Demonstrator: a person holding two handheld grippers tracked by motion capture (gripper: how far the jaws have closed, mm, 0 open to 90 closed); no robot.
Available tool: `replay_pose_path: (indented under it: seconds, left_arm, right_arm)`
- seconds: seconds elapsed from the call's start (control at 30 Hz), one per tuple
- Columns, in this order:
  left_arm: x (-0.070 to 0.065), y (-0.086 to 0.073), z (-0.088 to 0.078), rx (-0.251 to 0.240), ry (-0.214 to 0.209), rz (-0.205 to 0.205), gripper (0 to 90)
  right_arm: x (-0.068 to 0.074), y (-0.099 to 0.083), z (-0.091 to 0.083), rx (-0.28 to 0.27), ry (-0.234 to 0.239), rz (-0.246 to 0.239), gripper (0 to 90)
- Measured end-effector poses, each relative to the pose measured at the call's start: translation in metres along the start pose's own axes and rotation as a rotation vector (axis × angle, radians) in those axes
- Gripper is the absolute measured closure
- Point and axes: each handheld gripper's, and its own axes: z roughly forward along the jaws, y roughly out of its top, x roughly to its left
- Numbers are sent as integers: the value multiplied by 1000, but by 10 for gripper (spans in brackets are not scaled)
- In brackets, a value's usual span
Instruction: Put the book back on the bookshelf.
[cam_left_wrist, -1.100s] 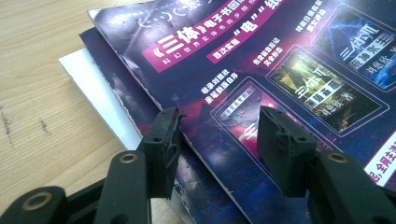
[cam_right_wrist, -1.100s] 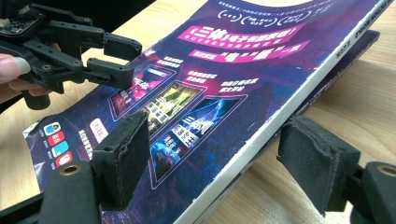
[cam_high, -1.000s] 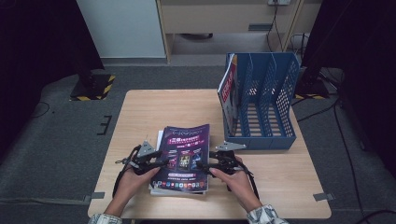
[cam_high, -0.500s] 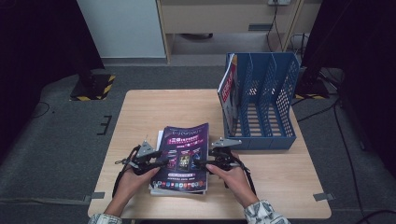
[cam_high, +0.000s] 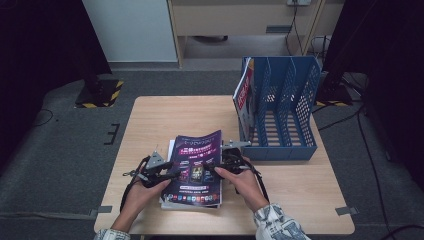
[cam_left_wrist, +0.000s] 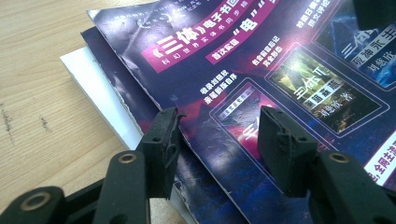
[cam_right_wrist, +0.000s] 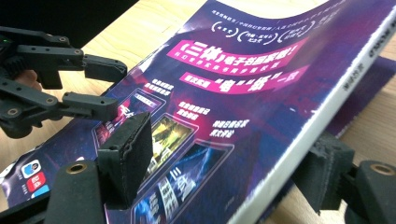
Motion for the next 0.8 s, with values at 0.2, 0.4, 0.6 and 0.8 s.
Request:
replay_pose_path:
  seconds: [0.2, 0.4, 0.6, 0.8]
  left_arm:
    - [-1, 0, 0, 1, 5, 15, 484]
    - [-2, 1, 0, 5, 2, 15, 464]
    - [-5, 2, -1, 15, -2, 31, 446]
    - [-6, 3, 0, 20, -21, 45, 447]
  right_arm:
    - [2, 4, 12, 20, -18, 2, 308]
    - [4, 4, 20, 39, -62, 5, 415]
    - [2, 8, 20, 22, -108, 10, 572]
    - [-1, 17, 20, 11, -129, -10, 658]
